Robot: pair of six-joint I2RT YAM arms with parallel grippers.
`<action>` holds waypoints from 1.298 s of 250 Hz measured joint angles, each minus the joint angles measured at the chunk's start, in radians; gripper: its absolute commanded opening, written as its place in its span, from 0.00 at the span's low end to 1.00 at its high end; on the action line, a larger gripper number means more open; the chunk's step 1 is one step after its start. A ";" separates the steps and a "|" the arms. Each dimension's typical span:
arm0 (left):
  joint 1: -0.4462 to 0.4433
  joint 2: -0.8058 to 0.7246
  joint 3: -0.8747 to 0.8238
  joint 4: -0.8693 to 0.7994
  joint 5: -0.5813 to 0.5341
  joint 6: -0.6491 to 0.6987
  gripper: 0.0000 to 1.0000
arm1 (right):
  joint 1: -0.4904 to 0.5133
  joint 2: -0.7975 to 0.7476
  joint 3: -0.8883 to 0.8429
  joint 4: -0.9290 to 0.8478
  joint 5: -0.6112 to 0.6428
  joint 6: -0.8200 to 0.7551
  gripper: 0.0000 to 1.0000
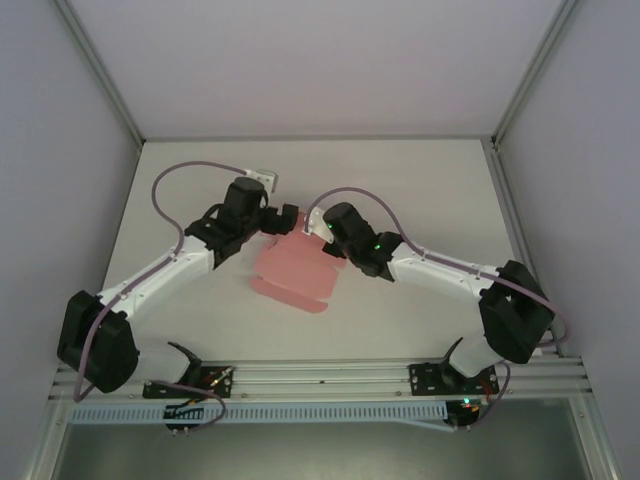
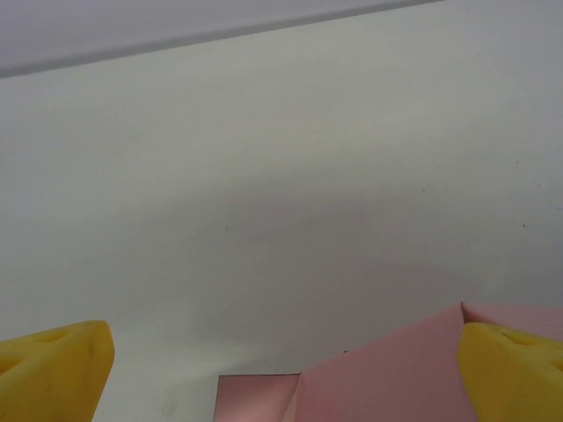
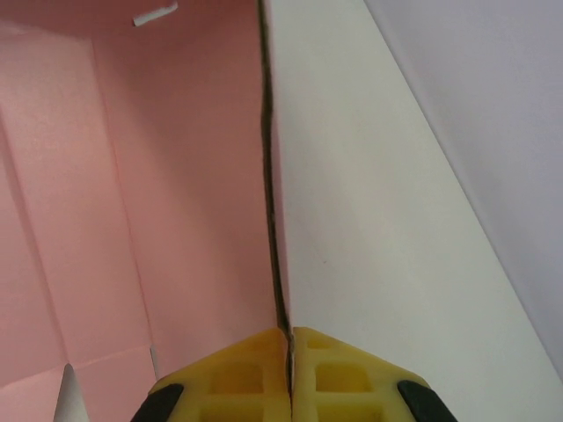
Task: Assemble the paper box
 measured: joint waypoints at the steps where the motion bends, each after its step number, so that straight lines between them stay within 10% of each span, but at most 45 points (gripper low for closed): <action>1: -0.001 0.002 0.002 0.000 -0.002 0.000 1.00 | 0.000 0.000 0.000 -0.001 0.000 0.000 0.01; 146: 0.024 0.001 0.037 -0.029 -0.127 -0.018 1.00 | -0.035 -0.006 -0.005 -0.025 -0.038 0.056 0.01; 217: 0.412 -0.227 -0.177 0.053 0.196 -0.121 0.98 | -0.086 -0.042 -0.040 -0.019 -0.099 0.122 0.00; 325: 0.444 -0.098 -0.368 0.422 0.794 -0.087 0.72 | -0.146 -0.062 -0.040 -0.016 -0.232 0.253 0.00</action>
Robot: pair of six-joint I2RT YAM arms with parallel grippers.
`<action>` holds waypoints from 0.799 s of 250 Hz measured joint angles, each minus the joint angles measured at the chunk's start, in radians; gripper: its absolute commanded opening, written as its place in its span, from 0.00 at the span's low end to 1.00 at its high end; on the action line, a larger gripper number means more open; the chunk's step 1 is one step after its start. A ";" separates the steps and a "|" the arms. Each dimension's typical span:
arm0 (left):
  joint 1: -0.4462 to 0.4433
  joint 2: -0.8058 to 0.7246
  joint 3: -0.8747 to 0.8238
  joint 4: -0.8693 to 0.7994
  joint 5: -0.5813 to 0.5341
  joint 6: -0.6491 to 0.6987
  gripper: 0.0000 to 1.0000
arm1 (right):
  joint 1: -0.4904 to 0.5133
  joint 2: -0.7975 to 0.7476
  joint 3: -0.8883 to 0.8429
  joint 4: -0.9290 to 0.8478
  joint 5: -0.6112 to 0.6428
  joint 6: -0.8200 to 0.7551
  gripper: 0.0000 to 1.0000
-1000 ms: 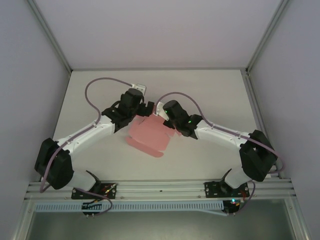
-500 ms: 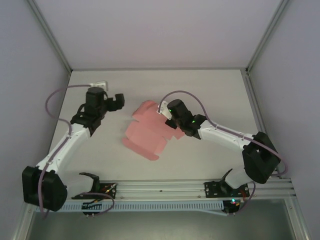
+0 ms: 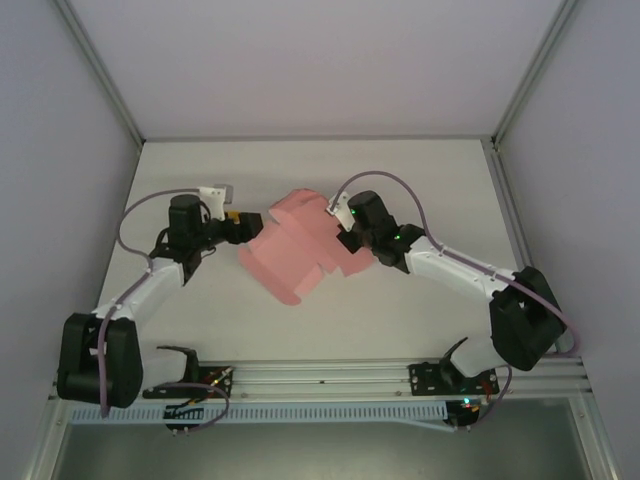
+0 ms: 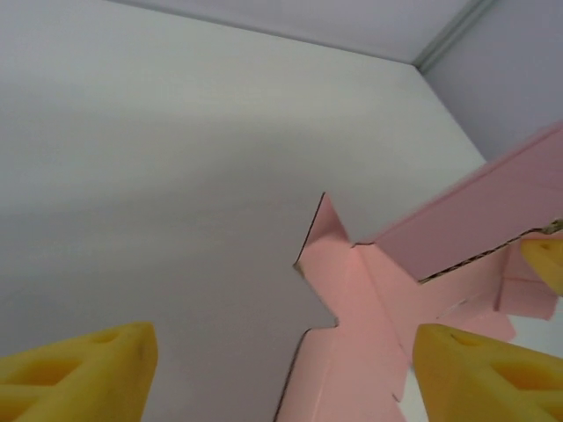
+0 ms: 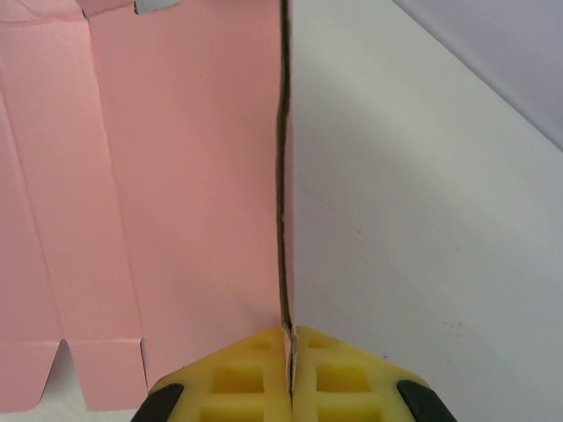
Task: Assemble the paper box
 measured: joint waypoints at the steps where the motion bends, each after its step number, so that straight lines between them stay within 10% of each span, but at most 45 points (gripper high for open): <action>1: 0.000 0.004 0.000 0.004 0.006 0.001 0.72 | 0.000 0.000 0.000 0.000 -0.001 0.001 0.00; 108: -0.005 0.167 0.040 0.167 0.159 0.060 0.39 | -0.010 -0.027 0.000 0.000 -0.111 0.031 0.00; 148: -0.006 0.188 0.044 0.219 0.183 0.076 0.06 | -0.019 -0.027 0.000 -0.004 -0.147 0.037 0.00; 200: -0.013 0.195 0.036 0.270 0.211 0.090 0.00 | -0.075 -0.027 0.000 -0.005 -0.211 0.105 0.00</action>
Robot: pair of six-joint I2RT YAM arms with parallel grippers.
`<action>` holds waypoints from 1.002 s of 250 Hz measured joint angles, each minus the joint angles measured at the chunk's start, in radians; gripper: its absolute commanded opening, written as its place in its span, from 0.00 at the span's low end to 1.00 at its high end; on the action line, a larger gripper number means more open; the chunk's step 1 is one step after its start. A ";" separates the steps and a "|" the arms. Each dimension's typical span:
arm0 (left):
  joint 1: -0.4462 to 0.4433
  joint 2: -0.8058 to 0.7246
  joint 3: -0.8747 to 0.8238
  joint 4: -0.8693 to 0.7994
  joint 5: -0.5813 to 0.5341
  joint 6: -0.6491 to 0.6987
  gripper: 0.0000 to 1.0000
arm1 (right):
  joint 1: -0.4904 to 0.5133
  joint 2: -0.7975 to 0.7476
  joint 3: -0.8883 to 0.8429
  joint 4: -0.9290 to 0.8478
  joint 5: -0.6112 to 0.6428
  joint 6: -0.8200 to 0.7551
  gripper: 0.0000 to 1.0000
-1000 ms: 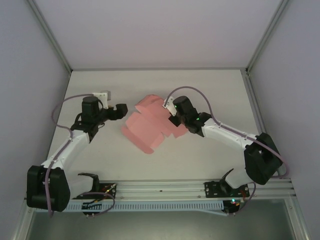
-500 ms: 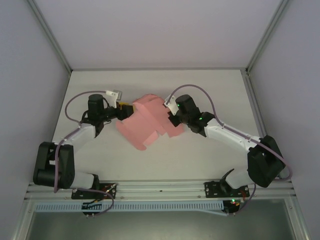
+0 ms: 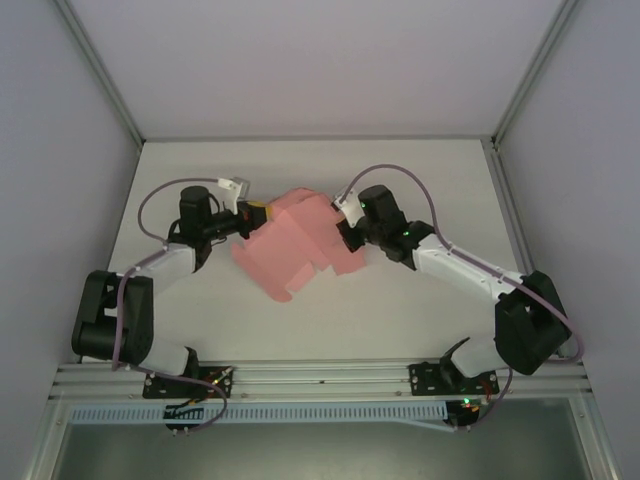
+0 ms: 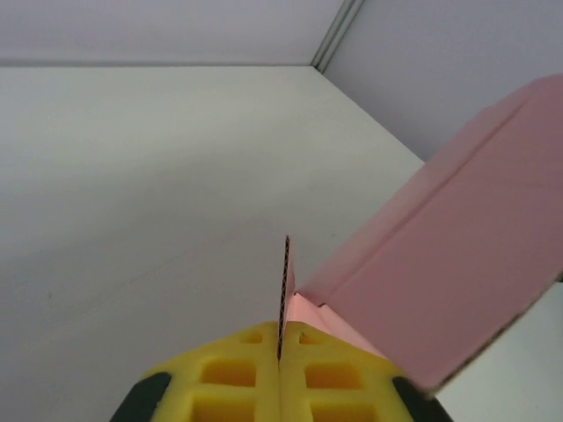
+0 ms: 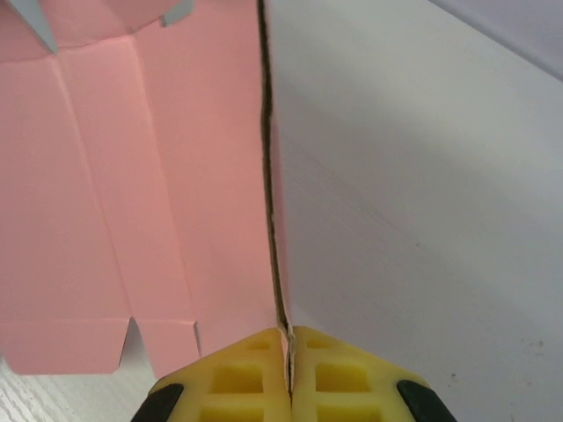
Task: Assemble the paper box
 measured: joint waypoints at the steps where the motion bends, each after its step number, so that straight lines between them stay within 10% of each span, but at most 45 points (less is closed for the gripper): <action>1: 0.000 0.000 -0.001 0.002 0.001 0.000 0.00 | -0.003 0.000 0.000 0.000 -0.005 0.005 0.00; 99: -0.064 -0.041 -0.102 0.076 0.014 0.065 0.00 | -0.144 0.053 0.000 -0.077 -0.218 0.190 0.00; 170: -0.359 -0.138 -0.090 -0.075 -0.438 0.330 0.00 | -0.187 0.060 0.006 -0.177 -0.214 0.218 0.00; 251: -0.431 -0.140 -0.090 -0.105 -0.663 0.415 0.00 | -0.188 0.078 0.042 -0.230 -0.243 0.274 0.00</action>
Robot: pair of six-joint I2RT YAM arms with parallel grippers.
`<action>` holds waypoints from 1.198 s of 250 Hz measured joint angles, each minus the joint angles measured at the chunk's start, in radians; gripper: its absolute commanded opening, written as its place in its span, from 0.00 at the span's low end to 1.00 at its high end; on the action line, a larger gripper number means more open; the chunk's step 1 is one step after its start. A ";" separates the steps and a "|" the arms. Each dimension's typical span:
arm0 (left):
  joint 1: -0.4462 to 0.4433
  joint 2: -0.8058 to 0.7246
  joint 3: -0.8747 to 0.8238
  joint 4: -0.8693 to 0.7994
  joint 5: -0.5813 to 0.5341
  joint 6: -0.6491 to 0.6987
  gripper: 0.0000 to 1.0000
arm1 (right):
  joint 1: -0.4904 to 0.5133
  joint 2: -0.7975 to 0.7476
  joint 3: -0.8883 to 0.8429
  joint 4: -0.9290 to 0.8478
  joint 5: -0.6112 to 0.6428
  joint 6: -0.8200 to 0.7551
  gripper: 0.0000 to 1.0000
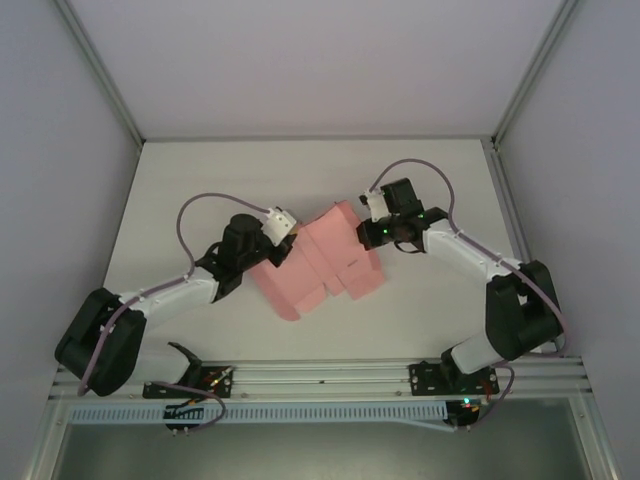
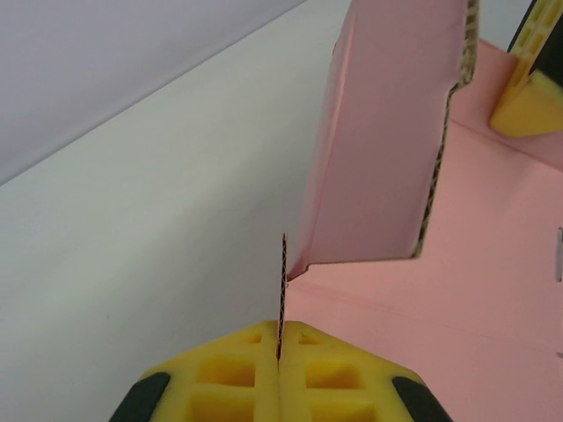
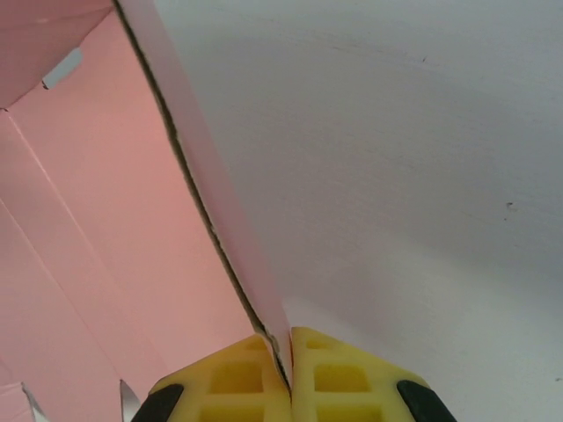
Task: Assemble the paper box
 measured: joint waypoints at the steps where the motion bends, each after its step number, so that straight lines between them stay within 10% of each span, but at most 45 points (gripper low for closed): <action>1: 0.000 -0.001 0.000 -0.002 0.000 0.000 0.00 | 0.000 0.000 0.001 -0.001 -0.001 0.001 0.00; 134: 0.072 -0.256 -0.170 0.074 0.428 -0.140 0.00 | -0.041 0.095 0.069 -0.048 -0.171 0.091 0.00; 227: -0.126 -0.071 -0.044 -0.041 -0.126 -0.021 0.02 | -0.011 0.012 0.056 -0.074 -0.067 -0.014 0.00; 300: -0.185 0.075 -0.015 -0.024 -0.320 0.033 0.04 | 0.229 -0.026 0.048 -0.143 0.328 -0.229 0.00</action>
